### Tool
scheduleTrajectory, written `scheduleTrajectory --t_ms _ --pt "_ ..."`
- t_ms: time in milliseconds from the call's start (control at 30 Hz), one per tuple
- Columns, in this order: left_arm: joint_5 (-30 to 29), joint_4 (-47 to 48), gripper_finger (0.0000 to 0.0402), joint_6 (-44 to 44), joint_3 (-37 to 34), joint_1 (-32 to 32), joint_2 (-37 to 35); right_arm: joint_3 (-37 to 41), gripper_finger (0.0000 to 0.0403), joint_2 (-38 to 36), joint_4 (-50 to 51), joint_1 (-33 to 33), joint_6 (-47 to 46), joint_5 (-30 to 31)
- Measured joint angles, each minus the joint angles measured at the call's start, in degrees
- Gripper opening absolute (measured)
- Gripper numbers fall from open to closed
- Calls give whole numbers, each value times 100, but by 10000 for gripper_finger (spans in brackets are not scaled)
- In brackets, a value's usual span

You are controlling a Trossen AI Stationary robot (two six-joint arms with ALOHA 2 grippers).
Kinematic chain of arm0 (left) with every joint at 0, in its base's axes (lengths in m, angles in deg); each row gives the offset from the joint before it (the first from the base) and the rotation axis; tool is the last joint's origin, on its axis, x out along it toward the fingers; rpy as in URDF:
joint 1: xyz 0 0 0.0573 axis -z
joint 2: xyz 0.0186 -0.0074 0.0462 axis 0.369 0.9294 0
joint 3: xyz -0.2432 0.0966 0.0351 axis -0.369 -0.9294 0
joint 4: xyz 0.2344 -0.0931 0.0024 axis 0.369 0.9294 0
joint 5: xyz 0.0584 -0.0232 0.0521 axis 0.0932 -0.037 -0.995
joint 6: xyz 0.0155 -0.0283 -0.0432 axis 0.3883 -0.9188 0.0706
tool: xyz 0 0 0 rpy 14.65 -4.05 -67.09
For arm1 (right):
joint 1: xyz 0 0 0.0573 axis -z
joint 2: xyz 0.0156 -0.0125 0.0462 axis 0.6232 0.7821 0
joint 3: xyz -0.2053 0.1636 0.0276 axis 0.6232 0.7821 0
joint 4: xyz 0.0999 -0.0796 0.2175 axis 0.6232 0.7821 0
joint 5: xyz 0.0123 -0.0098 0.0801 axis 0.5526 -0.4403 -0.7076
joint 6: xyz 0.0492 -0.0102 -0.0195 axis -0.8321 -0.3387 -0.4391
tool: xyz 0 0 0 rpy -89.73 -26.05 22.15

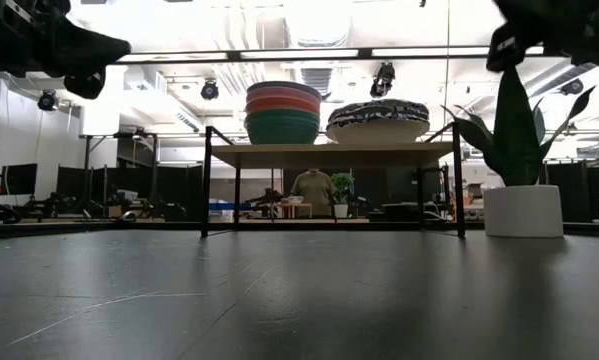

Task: Place and stack bowls onto a shelf
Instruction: Return to Home Position

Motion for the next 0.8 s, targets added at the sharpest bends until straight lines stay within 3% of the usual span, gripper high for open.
scheduleTrajectory --t_ms 567,800 --pt "0 11 0 -102 -276 0 -69 403 9 -1158 -249 1 62 -850" --pt "-34 -24 0 -133 -276 0 -69 475 9 -1814 657 -1 195 -889"
